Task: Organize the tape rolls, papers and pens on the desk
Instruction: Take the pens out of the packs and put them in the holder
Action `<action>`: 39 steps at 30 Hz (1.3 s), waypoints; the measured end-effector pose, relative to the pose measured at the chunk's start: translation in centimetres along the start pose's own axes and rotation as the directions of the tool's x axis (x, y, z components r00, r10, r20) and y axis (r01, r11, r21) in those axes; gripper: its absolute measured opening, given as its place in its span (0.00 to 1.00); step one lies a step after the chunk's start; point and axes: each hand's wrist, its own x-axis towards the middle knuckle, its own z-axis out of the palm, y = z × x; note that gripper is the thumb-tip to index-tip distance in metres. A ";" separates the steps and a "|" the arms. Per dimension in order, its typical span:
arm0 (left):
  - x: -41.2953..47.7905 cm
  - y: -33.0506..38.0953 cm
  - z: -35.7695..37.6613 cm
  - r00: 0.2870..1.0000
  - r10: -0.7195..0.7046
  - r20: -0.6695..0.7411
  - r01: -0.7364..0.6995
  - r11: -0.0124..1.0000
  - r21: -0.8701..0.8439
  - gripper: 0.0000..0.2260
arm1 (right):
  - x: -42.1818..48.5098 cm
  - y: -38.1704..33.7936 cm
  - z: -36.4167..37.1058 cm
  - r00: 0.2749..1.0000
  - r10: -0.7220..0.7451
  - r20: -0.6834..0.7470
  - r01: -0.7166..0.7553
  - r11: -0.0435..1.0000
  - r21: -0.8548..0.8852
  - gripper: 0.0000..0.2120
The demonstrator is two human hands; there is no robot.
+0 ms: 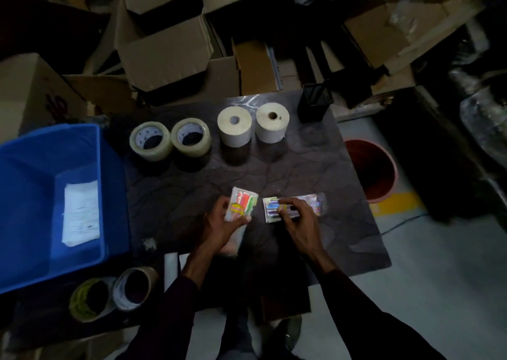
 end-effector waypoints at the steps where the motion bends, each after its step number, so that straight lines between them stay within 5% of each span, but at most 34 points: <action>1: -0.3 0.9 0.2 1.000 0.021 -0.015 -0.022 0.995 -0.096 0.27 | -0.4 -1.0 -0.1 0.999 0.035 0.014 -0.036 0.996 0.080 0.05; 3: -1.1 3.5 0.2 0.996 0.080 -0.046 -0.088 0.974 -0.211 0.35 | -1.3 -3.2 -0.5 0.994 0.103 0.036 -0.109 0.969 0.222 0.04; 9: -2.6 11.7 -0.5 0.967 0.255 -0.020 -0.242 0.888 -0.390 0.09 | -3.2 -9.8 -4.1 0.987 0.147 -0.064 -0.097 0.868 0.487 0.04; 17: -4.8 19.7 -1.2 0.899 0.435 0.040 -0.351 0.774 -0.526 0.22 | -5.0 -17.4 -11.9 0.992 0.112 -0.052 -0.036 0.668 0.743 0.08; 22: -5.6 22.8 -1.0 0.856 0.515 -0.051 -0.470 0.733 -0.493 0.20 | -6.2 -18.8 -14.0 0.999 0.027 -0.035 0.002 0.766 0.643 0.12; 26: -6.2 23.9 -0.7 0.829 0.555 -0.071 -0.522 0.723 -0.453 0.20 | -6.5 -19.4 -14.5 0.985 0.079 -0.155 0.033 0.787 0.616 0.11; 28: -6.5 24.1 -0.5 0.826 0.559 -0.070 -0.526 0.720 -0.453 0.21 | -6.6 -19.6 -14.7 0.977 0.121 -0.178 0.028 0.747 0.664 0.10; 32: -7.0 24.8 0.1 0.847 0.520 -0.109 -0.496 0.699 -0.516 0.21 | -6.9 -20.2 -14.5 0.963 0.252 -0.092 -0.041 0.475 0.879 0.13; 39: -8.5 26.7 0.3 0.823 0.561 -0.088 -0.507 0.654 -0.561 0.22 | -6.7 -22.1 -12.9 0.908 0.328 -0.259 0.059 0.514 0.856 0.14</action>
